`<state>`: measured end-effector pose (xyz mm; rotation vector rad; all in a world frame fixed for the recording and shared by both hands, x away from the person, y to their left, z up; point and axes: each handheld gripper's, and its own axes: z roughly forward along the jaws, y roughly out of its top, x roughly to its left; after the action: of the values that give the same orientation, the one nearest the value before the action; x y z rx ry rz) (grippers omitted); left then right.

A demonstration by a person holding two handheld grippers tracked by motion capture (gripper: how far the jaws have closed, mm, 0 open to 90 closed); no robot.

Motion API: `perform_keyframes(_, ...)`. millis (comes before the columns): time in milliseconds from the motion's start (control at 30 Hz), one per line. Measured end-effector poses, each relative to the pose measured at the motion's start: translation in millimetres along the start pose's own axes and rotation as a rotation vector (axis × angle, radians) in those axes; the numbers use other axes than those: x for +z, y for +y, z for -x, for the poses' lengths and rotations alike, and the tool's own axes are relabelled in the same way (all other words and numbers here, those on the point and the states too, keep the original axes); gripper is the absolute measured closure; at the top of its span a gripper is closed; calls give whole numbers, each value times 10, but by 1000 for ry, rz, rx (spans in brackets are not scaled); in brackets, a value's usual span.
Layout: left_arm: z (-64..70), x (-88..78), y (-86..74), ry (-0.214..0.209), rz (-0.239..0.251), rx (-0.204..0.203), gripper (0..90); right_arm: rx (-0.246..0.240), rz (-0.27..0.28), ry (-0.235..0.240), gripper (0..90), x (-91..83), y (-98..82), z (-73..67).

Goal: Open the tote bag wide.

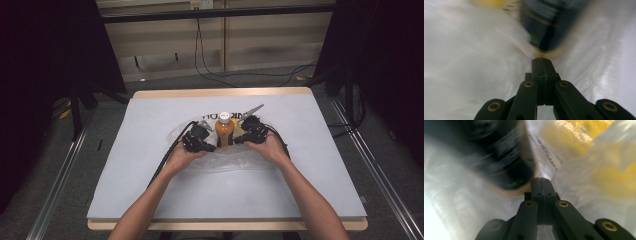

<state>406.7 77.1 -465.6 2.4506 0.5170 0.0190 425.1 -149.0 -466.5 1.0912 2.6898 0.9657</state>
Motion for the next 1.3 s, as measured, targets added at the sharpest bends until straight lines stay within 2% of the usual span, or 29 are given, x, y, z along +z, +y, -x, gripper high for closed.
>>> perform_keyframes(33, 52, 5, -2, -6, -15, 23, 900, 8, -25, -6, 900, 47, 46, 48)
perform_keyframes(67, 168, 38, 9, -6, -29, 57, 900, 18, -32, -8, 900, 68, 65, 79)
perform_keyframes(100, 223, 54, 18, -10, -32, 76, 900, 31, -43, 0, 900, 91, 86, 111)
perform_keyframes(133, 223, 54, 18, -10, -32, 76, 900, 39, -40, 6, 900, 105, 113, 142)
perform_keyframes(167, 276, 59, 32, -18, -47, 104, 900, 39, -40, 6, 900, 105, 113, 142)
perform_keyframes(200, 402, 61, 49, -3, -72, 138, 900, 49, -47, -2, 900, 133, 165, 176)
perform_keyframes(233, 402, 61, 49, -3, -72, 138, 900, 50, -58, 13, 900, 145, 191, 196)
perform_keyframes(267, 505, 62, 47, -25, -85, 164, 900, 47, -66, 8, 900, 155, 221, 210)
perform_keyframes(300, 564, 60, 38, -19, -89, 182, 900, 40, -70, -8, 900, 161, 248, 233)
perform_keyframes(333, 564, 60, 38, -19, -89, 182, 900, 40, -70, -8, 900, 161, 248, 233)
perform_keyframes(400, 658, 48, 26, -20, -102, 212, 900, 56, -86, 5, 900, 182, 292, 278)
perform_keyframes(467, 761, 38, 8, -15, -110, 236, 900, 58, -94, -12, 900, 200, 341, 304)
perform_keyframes(500, 841, 24, -4, -27, -119, 252, 900, 63, -102, -2, 900, 227, 385, 320)
perform_keyframes(600, 913, 20, -21, -44, -119, 275, 900, 71, -106, -3, 900, 267, 445, 340)
perform_keyframes(633, 953, 24, -38, -34, -108, 274, 900, 71, -106, -3, 900, 267, 445, 340)
perform_keyframes(700, 977, 21, -53, -70, -100, 261, 900, 64, -104, -15, 900, 291, 475, 351)
perform_keyframes(733, 987, 17, -59, -68, -102, 271, 900, 68, -105, -14, 900, 298, 488, 355)
perform_keyframes(767, 1002, 18, -65, -58, -96, 265, 900, 74, -104, -17, 900, 304, 496, 359)
perform_keyframes(867, 989, 23, -73, -67, -87, 250, 900, 73, -106, -20, 900, 317, 518, 382)
perform_keyframes(933, 988, 17, -78, -75, -88, 250, 900, 81, -104, -23, 900, 330, 539, 393)
perform_keyframes(967, 987, 15, -77, -73, -91, 263, 900, 87, -99, -28, 900, 337, 547, 401)
perform_keyframes(1033, 1001, 13, -89, -72, -87, 258, 900, 100, -87, -27, 900, 346, 547, 427)
perform_keyframes(1100, 994, 8, -99, -78, -81, 260, 900, 128, -74, -26, 900, 347, 543, 455)
perform_keyframes(1133, 983, 4, -107, -84, -76, 255, 900, 131, -68, -37, 900, 342, 541, 468)
perform_keyframes(1233, 935, -12, -124, -76, -54, 224, 900, 136, -62, -19, 900, 299, 524, 482)
perform_keyframes(1267, 915, -32, -120, -91, -47, 213, 900, 132, -57, -11, 900, 266, 520, 489)
perform_keyframes(1300, 894, -55, -111, -89, -19, 194, 900, 128, -53, -17, 900, 220, 520, 495)
